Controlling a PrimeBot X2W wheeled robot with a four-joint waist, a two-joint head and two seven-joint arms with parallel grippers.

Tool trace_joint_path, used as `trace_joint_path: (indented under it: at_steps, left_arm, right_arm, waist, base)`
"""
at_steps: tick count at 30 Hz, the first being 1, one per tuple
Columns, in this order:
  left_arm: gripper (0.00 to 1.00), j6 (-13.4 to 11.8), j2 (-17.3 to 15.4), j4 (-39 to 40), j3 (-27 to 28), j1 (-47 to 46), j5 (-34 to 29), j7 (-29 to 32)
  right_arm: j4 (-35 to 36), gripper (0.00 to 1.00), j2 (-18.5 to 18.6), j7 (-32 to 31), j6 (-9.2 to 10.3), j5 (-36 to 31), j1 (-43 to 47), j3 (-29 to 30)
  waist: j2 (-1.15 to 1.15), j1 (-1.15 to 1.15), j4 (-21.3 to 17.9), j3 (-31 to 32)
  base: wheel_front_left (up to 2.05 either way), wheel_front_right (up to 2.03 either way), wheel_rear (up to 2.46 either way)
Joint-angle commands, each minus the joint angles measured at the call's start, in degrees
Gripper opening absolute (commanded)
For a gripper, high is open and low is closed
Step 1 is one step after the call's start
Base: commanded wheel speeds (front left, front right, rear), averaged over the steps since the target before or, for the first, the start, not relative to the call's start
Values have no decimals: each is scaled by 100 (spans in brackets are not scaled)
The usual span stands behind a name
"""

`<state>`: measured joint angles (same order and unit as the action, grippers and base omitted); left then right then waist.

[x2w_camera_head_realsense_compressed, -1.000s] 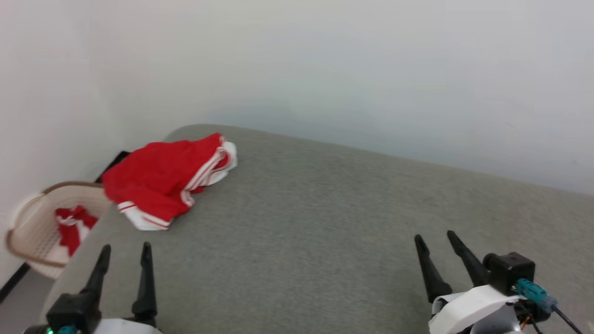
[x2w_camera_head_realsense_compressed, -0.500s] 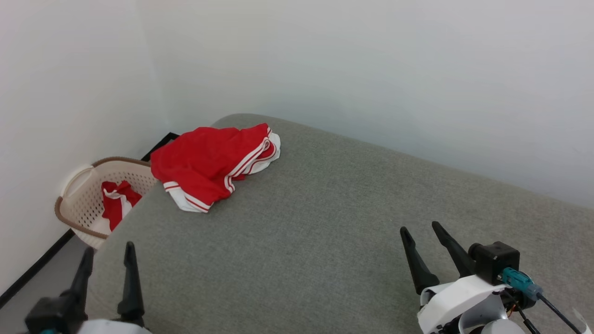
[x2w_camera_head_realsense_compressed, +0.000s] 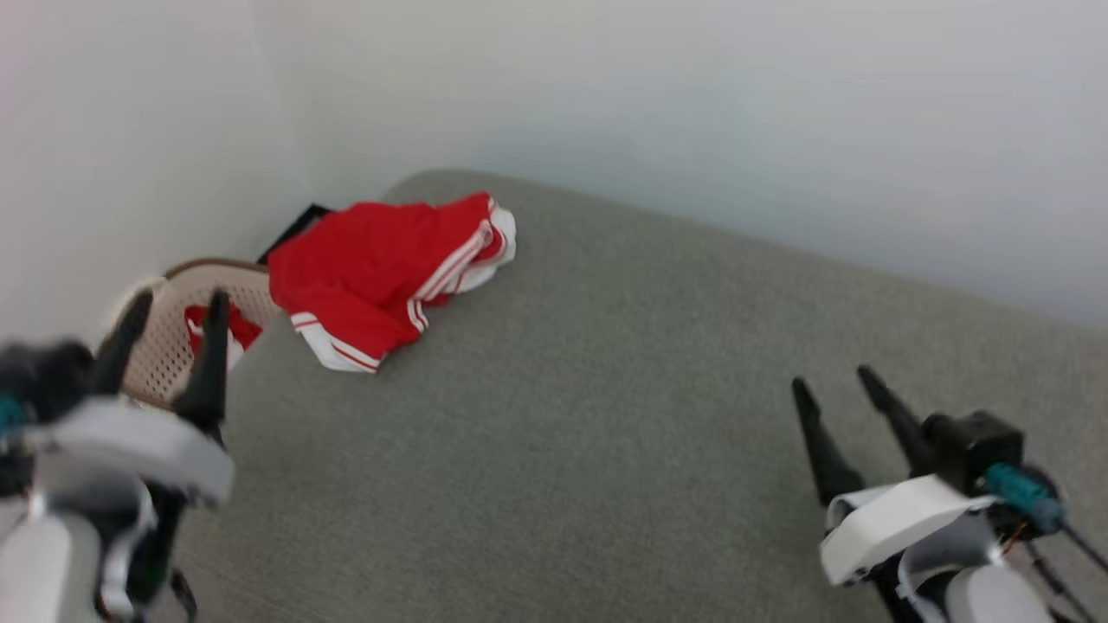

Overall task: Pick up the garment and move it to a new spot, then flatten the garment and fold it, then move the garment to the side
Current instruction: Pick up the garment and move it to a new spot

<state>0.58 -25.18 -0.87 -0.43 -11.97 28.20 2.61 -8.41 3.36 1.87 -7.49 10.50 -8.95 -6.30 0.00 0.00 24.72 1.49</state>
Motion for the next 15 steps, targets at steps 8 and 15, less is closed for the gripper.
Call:
trace_joint_path:
  at_steps: [8, 15]
  left_arm:
    - [100, 466, -393, -1221, -39, -1670, 701, 988]
    - [100, 631, -696, -2341, -273, -2812, 1033, 1593]
  right_arm:
    - [713, 100, 300, -308, 0, -168, -353, 245]
    - [1137, 100, 421, -434, 0, -206, -543, 327]
  waist:
    - [0, 0, -851, -1802]
    - [0, 0, -1193, -2581]
  base:
    - [0, 0, 0]
    - [0, 0, 0]
